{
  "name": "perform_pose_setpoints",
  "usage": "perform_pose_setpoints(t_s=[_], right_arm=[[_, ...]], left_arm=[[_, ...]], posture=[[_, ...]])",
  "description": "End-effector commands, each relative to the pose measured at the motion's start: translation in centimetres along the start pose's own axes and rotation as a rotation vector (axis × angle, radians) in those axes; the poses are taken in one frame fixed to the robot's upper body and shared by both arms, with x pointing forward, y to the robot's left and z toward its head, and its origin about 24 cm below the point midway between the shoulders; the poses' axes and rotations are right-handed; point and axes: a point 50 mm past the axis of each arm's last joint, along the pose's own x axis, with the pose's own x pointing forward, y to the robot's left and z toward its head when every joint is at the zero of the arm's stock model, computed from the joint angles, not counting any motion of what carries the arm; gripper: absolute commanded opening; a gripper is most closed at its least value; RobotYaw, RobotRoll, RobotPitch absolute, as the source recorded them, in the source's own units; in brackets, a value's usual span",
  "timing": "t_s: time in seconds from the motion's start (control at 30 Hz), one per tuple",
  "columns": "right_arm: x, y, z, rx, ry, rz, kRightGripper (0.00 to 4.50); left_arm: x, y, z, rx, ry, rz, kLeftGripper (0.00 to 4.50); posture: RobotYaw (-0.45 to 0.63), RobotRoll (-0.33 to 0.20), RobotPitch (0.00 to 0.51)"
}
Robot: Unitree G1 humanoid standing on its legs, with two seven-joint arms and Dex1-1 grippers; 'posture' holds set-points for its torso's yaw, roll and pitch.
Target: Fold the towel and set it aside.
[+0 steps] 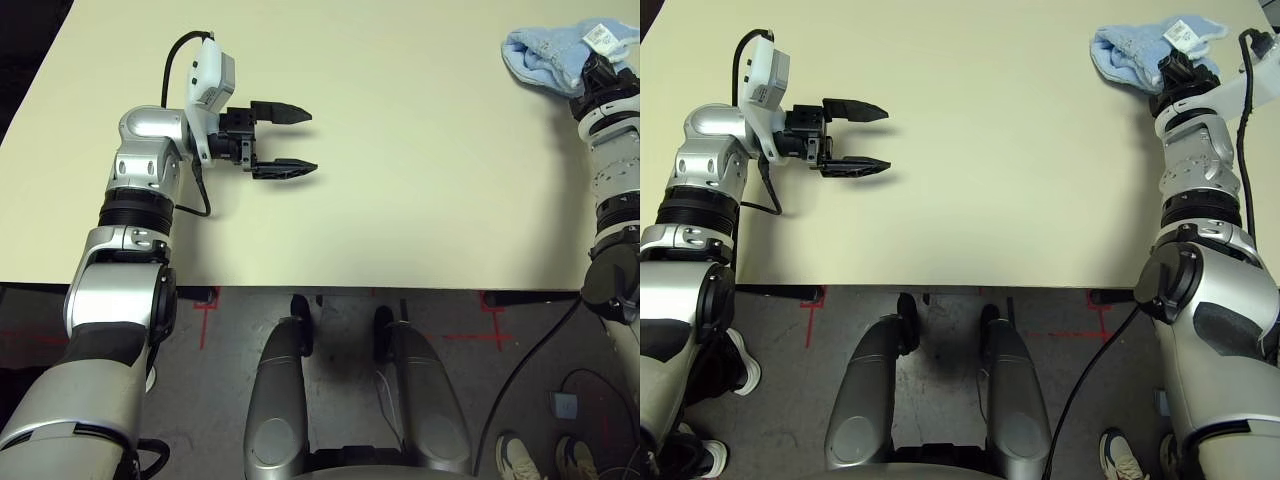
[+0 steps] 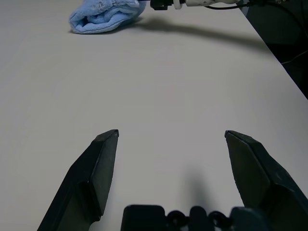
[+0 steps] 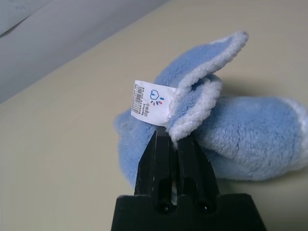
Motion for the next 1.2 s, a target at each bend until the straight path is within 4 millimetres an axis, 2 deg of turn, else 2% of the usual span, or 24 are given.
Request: perform_pose_setpoints(t_s=[0.03,0.27,0.4,0.63,0.7,0.77,0.97,1.07,1.2], right_arm=[[-0.7,-0.2,-0.3,0.036,0.026,-0.03,0.05],[-2.3,1.0,-0.8,0.072,0.07,-0.017,0.05],[-2.9,1.4,-0.3,0.119,0.031,-0.004,1.23],[-3.2,1.3,-0.2,0.222,0.032,-0.032,3.89],[-3.2,1.4,-0.5,0.257,0.062,-0.043,4.49],[-3.3,1.9,-1.2,0.349,0.141,-0.019,4.49],[-4.5,2.4,-2.4,0.426,0.32,0.01,4.49],[-5.2,3.7,-2.4,0.462,0.406,0.126,4.49],[-5.4,5.3,-1.7,0.449,0.427,0.263,4.49]], left_arm=[[0.6,0.1,0.2,0.007,0.017,-0.02,4.5],[1.0,0.4,0.4,0.013,0.013,-0.025,4.5],[1.2,0.4,0.5,0.015,0.009,-0.029,4.5],[1.5,0.6,0.6,0.019,0.006,-0.035,4.5],[1.5,0.6,0.7,0.02,0.006,-0.035,4.5],[1.5,0.6,0.7,0.021,0.007,-0.036,4.5],[1.7,0.7,0.7,0.023,0.004,-0.037,4.5],[1.8,0.7,0.7,0.023,0.003,-0.038,4.5],[1.9,0.7,0.7,0.024,0.001,-0.04,4.5]], posture=[[-0.01,0.0,0.374],[-0.02,0.0,0.374],[-0.02,0.0,0.376],[-0.02,0.0,0.375],[-0.02,0.0,0.376],[-0.02,0.0,0.375],[-0.02,0.0,0.372],[-0.03,0.0,0.37],[-0.03,0.0,0.367]])
